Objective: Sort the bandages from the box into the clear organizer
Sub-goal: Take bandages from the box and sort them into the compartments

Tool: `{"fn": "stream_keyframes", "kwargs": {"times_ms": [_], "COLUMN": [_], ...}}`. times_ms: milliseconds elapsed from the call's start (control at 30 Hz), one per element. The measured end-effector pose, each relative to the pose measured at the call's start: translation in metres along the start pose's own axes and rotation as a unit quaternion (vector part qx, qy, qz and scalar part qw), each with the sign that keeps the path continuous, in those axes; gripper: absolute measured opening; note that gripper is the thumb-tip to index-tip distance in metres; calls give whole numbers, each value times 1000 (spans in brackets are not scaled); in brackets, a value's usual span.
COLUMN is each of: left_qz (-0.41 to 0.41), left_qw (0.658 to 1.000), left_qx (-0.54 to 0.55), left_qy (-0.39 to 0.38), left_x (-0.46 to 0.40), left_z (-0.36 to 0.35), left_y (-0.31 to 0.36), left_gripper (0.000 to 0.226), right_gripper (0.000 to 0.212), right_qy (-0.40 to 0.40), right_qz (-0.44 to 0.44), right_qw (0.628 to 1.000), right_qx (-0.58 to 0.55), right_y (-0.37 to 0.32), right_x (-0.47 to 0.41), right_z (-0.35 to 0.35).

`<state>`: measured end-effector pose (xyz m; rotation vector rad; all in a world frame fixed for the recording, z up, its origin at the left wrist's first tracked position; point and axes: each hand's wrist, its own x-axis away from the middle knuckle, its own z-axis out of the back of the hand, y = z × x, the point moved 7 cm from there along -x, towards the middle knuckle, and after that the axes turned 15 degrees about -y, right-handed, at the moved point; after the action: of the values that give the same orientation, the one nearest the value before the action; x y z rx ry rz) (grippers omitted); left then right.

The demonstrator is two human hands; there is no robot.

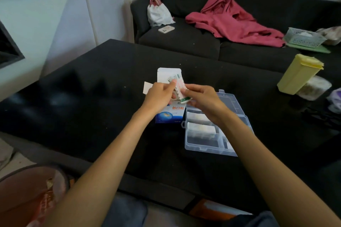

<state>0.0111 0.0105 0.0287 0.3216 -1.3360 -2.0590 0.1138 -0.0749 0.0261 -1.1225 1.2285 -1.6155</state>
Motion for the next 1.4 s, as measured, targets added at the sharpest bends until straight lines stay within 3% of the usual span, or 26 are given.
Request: {"fn": "stream_keyframes", "kwargs": {"times_ms": [200,333,500,633,800,1000,1167,1267,1400], "left_qz": [-17,-9,13,12,0,26,40,-4,-37], "left_qw": [987,974,959,965,969,958,977,988,991], "left_qx": [161,224,283,259,236,245,187,148,108], "left_qy": [-18,-24,33,37,-65,-148,-98,-51,-67], "left_x": [7,9,13,21,28,28,27,27,26], "left_z": [0,2,-2,-5,-22,-32,-35,-37,-41], "left_y": [-12,-23,-35,-34,-29,-21,-21,-17,-12], "left_gripper": [22,26,25,28,27,17,6,6,15], "right_gripper": [21,13,23,13,16,10,18,20,9], "right_qy": [21,28,47,37,-12,12,44,79,76], "right_qz": [-9,-2,0,9,-27,-33,-38,-35,-50], "right_qw": [1000,999,998,999,999,996,996,995,992], "right_qx": [-17,-43,28,-1,-35,-77,-67,-41,-92], "right_y": [2,4,4,7,22,34,39,40,43], "right_x": [-3,2,5,13,27,40,48,51,54], "right_z": [-5,-8,-12,-13,-13,-1,3,9,14]}}
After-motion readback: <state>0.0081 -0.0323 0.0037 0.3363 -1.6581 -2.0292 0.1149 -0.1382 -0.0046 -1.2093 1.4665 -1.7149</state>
